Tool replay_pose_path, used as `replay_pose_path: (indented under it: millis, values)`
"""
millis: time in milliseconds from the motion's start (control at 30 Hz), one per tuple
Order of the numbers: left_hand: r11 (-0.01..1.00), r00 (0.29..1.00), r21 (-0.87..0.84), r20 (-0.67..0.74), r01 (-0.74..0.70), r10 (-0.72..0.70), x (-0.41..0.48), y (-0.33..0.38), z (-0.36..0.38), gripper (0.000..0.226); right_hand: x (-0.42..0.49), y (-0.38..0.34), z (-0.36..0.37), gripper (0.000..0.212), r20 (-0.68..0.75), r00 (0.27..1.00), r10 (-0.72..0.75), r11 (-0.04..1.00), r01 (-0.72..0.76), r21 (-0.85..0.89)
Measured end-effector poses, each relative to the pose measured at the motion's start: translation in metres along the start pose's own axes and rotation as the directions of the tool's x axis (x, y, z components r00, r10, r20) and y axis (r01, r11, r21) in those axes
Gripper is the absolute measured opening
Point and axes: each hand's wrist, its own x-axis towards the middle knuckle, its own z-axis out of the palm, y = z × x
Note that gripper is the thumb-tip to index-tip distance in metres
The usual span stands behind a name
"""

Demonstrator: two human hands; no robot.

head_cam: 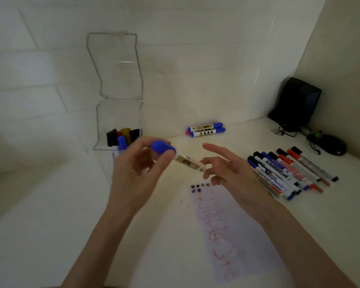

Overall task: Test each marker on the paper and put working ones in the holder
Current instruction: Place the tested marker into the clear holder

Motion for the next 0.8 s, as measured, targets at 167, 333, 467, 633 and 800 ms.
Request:
replay_pose_path:
  millis: [167,333,467,633,800]
  values:
    - [0.996,0.974,0.016,-0.209,-0.089,0.091,0.031,0.043,-0.050,0.015,0.002,0.005,0.013,0.044,-0.077,0.997,0.012,1.000,-0.010,0.026]
    - [0.950,0.946,0.301,-0.272,-0.088,0.174,0.058,0.045,-0.077,0.026,0.005,0.018,0.018,0.036,-0.049,0.998,0.030,0.999,-0.029,0.021]
    - [0.911,0.994,0.411,-0.103,0.015,0.030,0.065,0.023,-0.074,0.033,0.010,0.022,0.019,0.057,-0.073,0.996,0.058,0.997,-0.055,0.047]
    - [0.804,0.998,0.592,-0.003,0.057,-0.069,0.055,-0.005,-0.068,0.019,0.016,0.027,0.013,0.045,-0.116,0.988,0.101,0.994,-0.096,0.049]
    - [0.630,1.000,0.777,-0.009,-0.005,0.019,0.054,-0.017,-0.070,0.016,0.020,0.027,0.011,0.048,-0.156,0.978,0.140,0.990,-0.134,0.044]
